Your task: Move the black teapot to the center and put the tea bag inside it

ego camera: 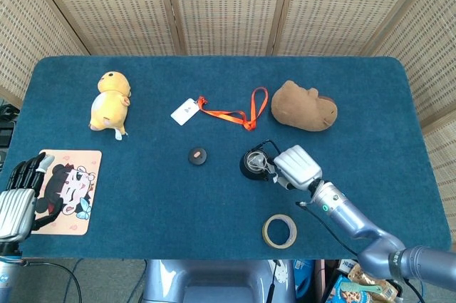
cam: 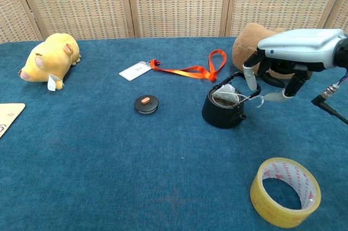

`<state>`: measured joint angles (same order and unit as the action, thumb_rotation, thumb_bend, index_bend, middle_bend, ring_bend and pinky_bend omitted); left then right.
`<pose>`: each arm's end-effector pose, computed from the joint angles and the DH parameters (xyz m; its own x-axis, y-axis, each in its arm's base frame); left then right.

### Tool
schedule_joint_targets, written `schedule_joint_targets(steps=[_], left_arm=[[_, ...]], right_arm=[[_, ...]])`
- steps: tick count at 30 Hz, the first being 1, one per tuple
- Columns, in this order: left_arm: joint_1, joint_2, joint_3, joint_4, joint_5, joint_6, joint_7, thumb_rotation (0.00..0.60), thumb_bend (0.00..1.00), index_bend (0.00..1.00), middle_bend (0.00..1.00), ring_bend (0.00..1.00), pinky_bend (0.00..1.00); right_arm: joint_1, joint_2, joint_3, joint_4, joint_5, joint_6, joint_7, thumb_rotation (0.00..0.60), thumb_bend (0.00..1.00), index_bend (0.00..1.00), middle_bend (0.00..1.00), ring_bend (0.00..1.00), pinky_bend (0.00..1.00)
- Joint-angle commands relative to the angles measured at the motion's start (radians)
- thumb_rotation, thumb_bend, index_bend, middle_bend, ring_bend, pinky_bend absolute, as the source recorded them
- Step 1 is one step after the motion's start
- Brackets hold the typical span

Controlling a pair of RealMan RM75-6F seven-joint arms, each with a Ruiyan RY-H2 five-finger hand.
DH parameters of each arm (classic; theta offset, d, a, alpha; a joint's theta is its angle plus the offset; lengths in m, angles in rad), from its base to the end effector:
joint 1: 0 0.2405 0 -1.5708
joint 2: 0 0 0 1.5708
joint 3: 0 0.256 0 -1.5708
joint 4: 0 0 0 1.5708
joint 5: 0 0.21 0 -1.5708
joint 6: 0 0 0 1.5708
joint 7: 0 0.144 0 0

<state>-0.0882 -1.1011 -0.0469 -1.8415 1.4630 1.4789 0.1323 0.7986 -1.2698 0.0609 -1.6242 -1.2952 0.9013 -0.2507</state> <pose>-0.2698 0.1771 0.1468 0.3197 0.0304 0.9470 0.9474 0.0046 -0.3200 -0.1503 -0.3360 0.0405 0.6172 -0.2239 0.7542 -0.7159 -0.5575 0.4204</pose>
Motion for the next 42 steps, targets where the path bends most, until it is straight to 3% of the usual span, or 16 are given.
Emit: schedule_joint_targets(steps=[1, 8, 14, 16, 21, 27, 32, 42], left_arm=[[0.000, 0.000, 0.000, 0.000, -0.001, 0.001, 0.001, 0.600, 0.42, 0.00, 0.00, 0.00, 0.00], [-0.001, 0.001, -0.001, -0.001, -0.003, -0.001, 0.002, 0.600, 0.42, 0.00, 0.00, 0.00, 0.00], [-0.001, 0.001, -0.001, -0.002, -0.004, -0.001, 0.004, 0.600, 0.42, 0.00, 0.00, 0.00, 0.00], [-0.001, 0.002, -0.002, -0.002, -0.004, 0.000, 0.005, 0.600, 0.42, 0.00, 0.00, 0.00, 0.00], [-0.002, 0.006, -0.005, -0.006, -0.004, 0.003, 0.008, 0.600, 0.42, 0.00, 0.00, 0.00, 0.00], [-0.003, 0.010, -0.007, -0.011, -0.007, 0.003, 0.012, 0.600, 0.42, 0.00, 0.00, 0.00, 0.00], [-0.003, 0.010, -0.006, -0.011, -0.010, 0.002, 0.012, 0.600, 0.42, 0.00, 0.00, 0.00, 0.00], [0.001, 0.013, -0.004, -0.005, -0.014, 0.003, 0.004, 0.600, 0.42, 0.00, 0.00, 0.00, 0.00]], right_arm=[[-0.003, 0.001, 0.005, -0.003, -0.002, 0.003, 0.000, 0.600, 0.37, 0.48, 0.83, 0.93, 1.00], [-0.007, 0.004, 0.011, -0.006, 0.001, -0.004, -0.010, 0.600, 0.21, 0.41, 0.83, 0.93, 1.00], [0.004, 0.030, 0.022, -0.035, 0.023, -0.041, -0.010, 0.600, 0.19, 0.30, 0.84, 0.93, 1.00], [0.015, 0.048, 0.026, -0.056, 0.041, -0.069, -0.014, 0.600, 0.25, 0.28, 0.85, 0.94, 1.00], [0.061, 0.092, 0.036, -0.109, 0.110, -0.167, -0.028, 0.600, 0.54, 0.22, 0.95, 0.99, 1.00], [0.110, 0.114, 0.040, -0.132, 0.189, -0.242, -0.048, 0.600, 0.76, 0.22, 1.00, 1.00, 1.00], [0.141, 0.116, 0.036, -0.129, 0.241, -0.264, -0.074, 0.600, 0.83, 0.21, 1.00, 1.00, 1.00], [0.184, 0.092, -0.003, -0.085, 0.332, -0.280, -0.121, 0.600, 0.84, 0.21, 1.00, 1.00, 1.00]])
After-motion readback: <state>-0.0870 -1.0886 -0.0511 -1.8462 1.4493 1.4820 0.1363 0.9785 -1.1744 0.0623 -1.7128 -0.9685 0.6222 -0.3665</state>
